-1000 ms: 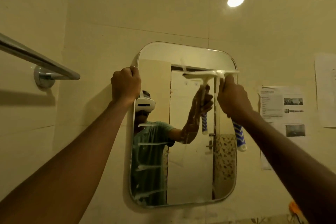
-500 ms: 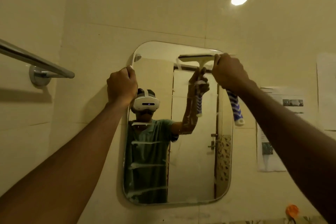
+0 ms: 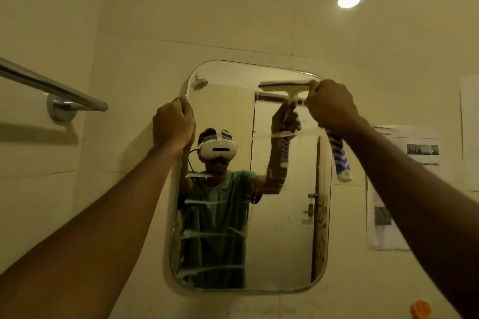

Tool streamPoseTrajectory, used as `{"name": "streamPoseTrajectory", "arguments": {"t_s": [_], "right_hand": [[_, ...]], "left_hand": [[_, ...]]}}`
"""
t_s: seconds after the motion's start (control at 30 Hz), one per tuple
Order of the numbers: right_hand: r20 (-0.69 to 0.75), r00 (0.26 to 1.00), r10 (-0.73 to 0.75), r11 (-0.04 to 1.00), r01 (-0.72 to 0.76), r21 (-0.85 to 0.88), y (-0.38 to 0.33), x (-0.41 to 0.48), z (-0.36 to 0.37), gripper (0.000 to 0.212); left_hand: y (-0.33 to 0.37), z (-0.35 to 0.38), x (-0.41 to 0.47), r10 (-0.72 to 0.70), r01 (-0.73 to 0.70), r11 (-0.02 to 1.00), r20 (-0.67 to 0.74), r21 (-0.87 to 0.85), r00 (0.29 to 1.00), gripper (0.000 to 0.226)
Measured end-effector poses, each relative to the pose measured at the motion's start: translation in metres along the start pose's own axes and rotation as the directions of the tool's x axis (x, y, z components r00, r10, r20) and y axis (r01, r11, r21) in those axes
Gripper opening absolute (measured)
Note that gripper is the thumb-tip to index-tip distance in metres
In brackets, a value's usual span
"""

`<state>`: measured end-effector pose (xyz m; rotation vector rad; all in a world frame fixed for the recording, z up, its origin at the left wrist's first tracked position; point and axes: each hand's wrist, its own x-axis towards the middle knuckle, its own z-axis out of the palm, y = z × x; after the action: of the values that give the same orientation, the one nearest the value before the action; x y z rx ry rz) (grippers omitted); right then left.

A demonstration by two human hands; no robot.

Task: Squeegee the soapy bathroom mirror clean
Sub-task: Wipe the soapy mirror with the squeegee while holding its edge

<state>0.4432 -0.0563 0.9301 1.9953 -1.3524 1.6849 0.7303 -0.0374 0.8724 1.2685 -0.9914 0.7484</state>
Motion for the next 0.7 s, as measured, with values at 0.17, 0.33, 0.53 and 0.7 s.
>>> {"name": "streamPoseTrajectory", "arguments": {"t_s": [0.17,0.33,0.53,0.7], "right_hand": [[0.006,1.000,0.009,1.000,-0.010,0.018,0.007,-0.016,0.011,0.034],[0.108,0.993,0.053,0.997,-0.058,0.047,0.051,-0.109,0.047,0.022],[0.107,0.994,0.036,0.998,-0.041,0.047,0.038,-0.102,0.027,0.037],[-0.020,1.000,-0.004,1.000,0.004,0.019,-0.008,0.001,0.000,0.038]], "left_hand": [[-0.001,0.002,0.002,-0.005,0.005,1.000,0.004,-0.001,1.000,0.045],[0.000,0.001,0.000,-0.019,0.019,1.000,0.004,-0.002,1.000,0.044],[0.005,-0.005,0.000,-0.030,0.030,1.000,0.037,0.001,0.999,0.046],[0.001,-0.001,-0.001,-0.024,0.024,1.000,0.022,0.003,0.999,0.047]]}}
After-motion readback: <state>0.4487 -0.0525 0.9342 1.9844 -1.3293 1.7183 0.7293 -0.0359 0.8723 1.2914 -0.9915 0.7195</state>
